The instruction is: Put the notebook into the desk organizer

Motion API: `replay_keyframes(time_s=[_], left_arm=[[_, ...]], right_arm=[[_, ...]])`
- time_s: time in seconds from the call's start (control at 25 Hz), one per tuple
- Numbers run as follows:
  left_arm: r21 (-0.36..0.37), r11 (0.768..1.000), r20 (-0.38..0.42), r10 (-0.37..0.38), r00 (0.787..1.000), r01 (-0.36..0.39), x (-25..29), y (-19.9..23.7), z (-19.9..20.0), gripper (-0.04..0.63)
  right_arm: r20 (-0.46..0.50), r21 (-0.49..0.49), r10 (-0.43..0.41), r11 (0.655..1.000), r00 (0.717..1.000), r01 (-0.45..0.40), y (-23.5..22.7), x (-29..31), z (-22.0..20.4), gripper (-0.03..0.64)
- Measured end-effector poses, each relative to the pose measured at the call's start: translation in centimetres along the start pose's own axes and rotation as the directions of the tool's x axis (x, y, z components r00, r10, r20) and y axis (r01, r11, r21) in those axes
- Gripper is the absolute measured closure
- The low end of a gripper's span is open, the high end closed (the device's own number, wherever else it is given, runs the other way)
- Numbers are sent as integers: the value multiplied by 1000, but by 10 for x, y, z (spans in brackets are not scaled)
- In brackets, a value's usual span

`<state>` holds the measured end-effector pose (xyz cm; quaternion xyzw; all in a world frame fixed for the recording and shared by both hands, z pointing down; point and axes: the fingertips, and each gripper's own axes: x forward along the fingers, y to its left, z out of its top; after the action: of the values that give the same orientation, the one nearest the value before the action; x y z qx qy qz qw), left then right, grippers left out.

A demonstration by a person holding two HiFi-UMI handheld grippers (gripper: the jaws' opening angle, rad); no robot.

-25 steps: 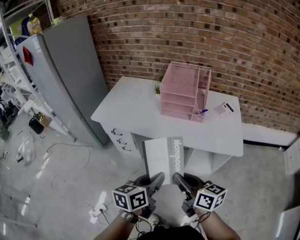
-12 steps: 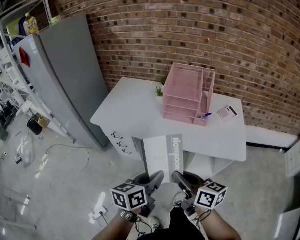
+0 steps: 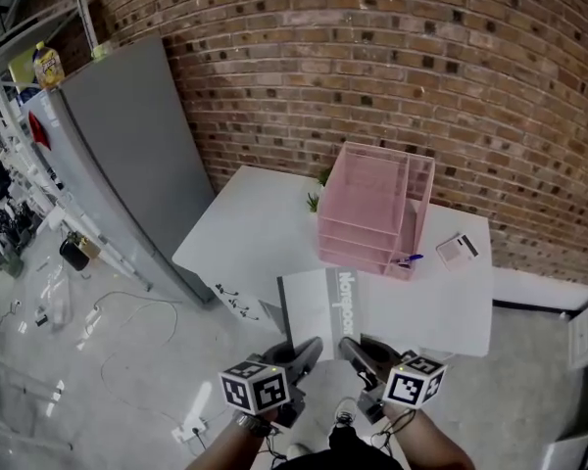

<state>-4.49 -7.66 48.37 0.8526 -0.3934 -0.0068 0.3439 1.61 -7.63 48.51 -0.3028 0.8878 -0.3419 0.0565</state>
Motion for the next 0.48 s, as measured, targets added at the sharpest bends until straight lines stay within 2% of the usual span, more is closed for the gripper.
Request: replay_keyframes(time_s=[0.48], left_arm=[[-6, 1000, 28, 27, 999, -27, 91, 21, 41, 528]], right_arm=[[1, 41, 50, 998, 999, -50, -79, 20, 68, 605]])
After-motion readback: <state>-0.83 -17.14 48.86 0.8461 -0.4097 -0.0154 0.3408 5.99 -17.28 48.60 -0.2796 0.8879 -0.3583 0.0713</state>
